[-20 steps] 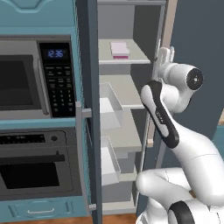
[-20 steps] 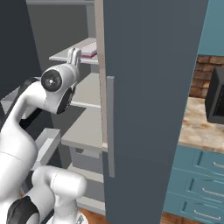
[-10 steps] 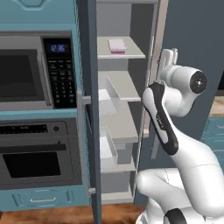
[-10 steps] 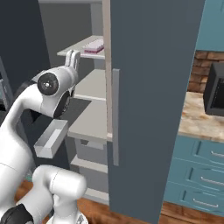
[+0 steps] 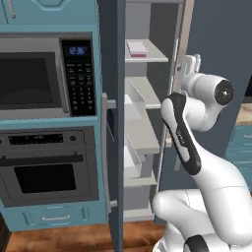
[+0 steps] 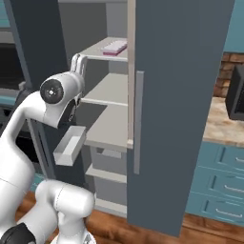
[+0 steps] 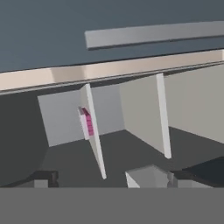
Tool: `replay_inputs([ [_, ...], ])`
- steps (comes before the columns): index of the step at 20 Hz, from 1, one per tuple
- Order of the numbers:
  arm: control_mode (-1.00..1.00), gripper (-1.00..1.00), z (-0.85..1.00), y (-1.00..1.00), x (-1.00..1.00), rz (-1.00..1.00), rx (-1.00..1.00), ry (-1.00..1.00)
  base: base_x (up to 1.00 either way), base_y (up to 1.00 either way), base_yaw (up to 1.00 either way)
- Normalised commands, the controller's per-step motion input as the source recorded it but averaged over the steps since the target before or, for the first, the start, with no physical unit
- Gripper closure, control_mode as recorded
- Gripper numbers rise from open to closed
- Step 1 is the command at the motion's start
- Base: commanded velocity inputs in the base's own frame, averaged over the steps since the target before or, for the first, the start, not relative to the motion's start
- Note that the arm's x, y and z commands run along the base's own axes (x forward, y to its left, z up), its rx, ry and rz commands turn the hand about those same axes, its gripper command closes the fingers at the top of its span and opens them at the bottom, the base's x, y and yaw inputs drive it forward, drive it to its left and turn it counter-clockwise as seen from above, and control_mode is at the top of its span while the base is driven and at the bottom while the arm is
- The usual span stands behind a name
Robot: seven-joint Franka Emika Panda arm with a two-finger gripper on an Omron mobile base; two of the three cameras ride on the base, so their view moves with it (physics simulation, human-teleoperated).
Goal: The ice cube tray has been filled with water. Take the tray and place it in the freezer to make ice. Close the freezer door after placing the tray.
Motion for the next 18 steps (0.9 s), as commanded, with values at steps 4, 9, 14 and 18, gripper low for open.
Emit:
replay_inputs([
  [4, 1.0, -1.0, 0.0, 0.0, 0.0, 0.0, 0.0, 0.0, -0.36, 0.42, -0.09],
  [9, 1.0, -1.0, 0.0, 0.0, 0.0, 0.0, 0.0, 0.0, -0.57, 0.01, -0.08],
  [14, -1.0, -1.0, 0.0, 0.0, 0.06, 0.0, 0.0, 0.1, 0.0, 0.0, 0.0],
  [18, -1.0, -1.0, 0.0, 0.0, 0.08, 0.0, 0.0, 0.17, 0.0, 0.0, 0.0],
])
